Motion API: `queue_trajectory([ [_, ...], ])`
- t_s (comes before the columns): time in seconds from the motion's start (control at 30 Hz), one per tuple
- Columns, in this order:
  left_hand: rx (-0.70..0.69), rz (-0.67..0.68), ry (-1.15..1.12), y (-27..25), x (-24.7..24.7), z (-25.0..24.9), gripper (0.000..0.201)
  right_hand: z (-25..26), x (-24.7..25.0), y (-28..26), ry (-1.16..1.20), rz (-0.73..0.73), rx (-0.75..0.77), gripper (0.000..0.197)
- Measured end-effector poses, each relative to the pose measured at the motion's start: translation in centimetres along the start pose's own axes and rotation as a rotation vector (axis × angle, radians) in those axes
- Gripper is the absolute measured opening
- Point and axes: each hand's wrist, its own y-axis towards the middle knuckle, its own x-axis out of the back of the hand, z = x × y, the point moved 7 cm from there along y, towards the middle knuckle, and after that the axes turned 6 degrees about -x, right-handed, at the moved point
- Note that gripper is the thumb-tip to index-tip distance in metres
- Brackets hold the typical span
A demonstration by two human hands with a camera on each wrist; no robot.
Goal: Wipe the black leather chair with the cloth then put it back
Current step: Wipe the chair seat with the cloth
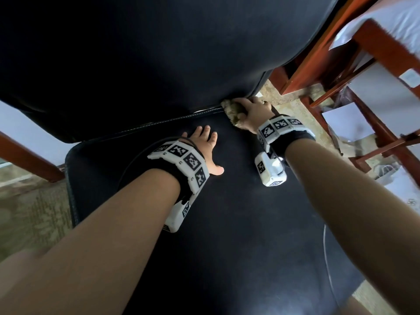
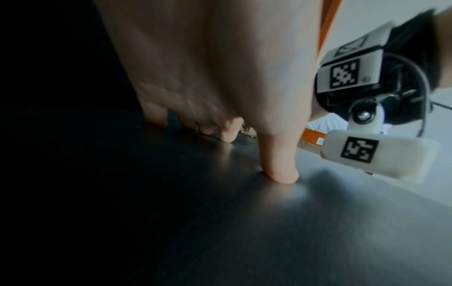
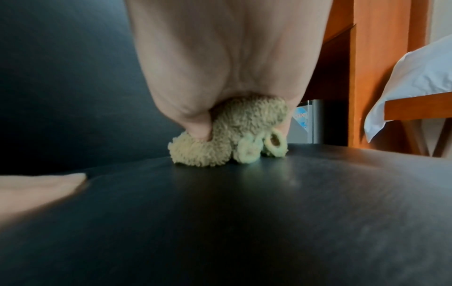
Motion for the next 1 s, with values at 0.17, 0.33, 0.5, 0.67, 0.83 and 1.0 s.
queue_trajectory([
  [0.17,-0.013,-0.005,-0.013,0.4,0.0,0.2,0.092,-3.6,1.7,1.7,0.026,-0.065,-0.053,0.05],
  [0.33,-0.021,-0.005,-0.009,0.4,-0.2,0.0,0.091,-5.1,0.9,2.0,0.087,-0.017,-0.168,0.049],
  [0.5,-0.003,0.008,-0.005,0.6,0.0,-0.1,0.092,-3.3,0.7,1.2,0.103,0.0,-0.088,0.055],
  [0.67,0.013,0.028,0.005,0.4,0.0,-0.2,0.091,-1.9,-0.4,-0.6,0.08,0.026,0.013,0.054],
  [0.83,0.014,0.016,-0.004,0.0,0.1,-0.2,0.091,-3.5,0.5,1.3,0.031,-0.04,-0.06,0.055],
  [1.0,0.009,0.019,-0.007,0.1,0.0,0.1,0.091,-7.5,0.8,3.6,0.117,-0.073,-0.373,0.044],
])
